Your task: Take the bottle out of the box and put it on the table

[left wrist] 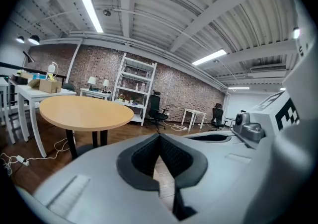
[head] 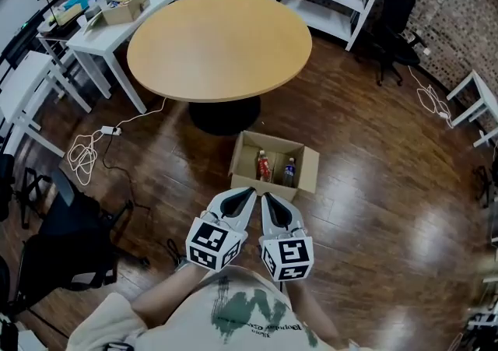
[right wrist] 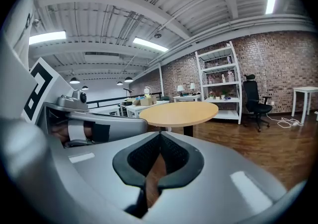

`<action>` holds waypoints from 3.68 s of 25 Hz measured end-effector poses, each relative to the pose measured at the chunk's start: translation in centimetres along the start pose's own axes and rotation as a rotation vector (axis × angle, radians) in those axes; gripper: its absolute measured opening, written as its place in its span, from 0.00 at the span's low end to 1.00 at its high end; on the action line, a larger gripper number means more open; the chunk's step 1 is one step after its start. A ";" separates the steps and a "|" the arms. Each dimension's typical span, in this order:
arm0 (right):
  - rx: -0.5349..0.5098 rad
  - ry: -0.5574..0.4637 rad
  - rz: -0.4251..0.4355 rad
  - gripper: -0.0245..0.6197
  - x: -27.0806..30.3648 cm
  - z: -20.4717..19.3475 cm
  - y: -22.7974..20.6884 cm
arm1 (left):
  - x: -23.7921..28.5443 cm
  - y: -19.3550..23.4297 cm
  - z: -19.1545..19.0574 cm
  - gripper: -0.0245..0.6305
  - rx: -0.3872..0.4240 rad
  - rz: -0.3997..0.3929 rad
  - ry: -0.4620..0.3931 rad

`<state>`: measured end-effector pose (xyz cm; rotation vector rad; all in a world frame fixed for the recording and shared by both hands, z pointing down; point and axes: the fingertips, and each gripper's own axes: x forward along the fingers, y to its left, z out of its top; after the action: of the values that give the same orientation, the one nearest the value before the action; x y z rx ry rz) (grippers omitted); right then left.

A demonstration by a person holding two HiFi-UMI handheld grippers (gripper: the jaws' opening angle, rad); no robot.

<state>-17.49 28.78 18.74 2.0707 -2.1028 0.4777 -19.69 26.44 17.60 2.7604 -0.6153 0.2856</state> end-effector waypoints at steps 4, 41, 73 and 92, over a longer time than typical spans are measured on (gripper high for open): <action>-0.001 0.010 -0.004 0.04 3.5 1.5 -0.2 | 1.6 3.1 1.3 0.03 -0.012 -0.004 0.002; 0.025 0.090 -0.164 0.04 19.7 4.7 -6.2 | 13.5 16.3 3.7 0.03 -0.089 -0.129 0.086; 0.311 0.312 -0.164 0.04 31.9 -13.6 -27.8 | 35.5 19.3 -10.9 0.03 -0.203 0.063 0.353; 0.390 0.456 -0.135 0.04 37.3 -33.3 -32.4 | 41.7 21.5 -30.0 0.03 -0.249 0.037 0.553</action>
<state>9.61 4.68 65.99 2.0117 -1.6925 1.2845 4.09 1.82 61.55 2.2833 -0.5088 0.8766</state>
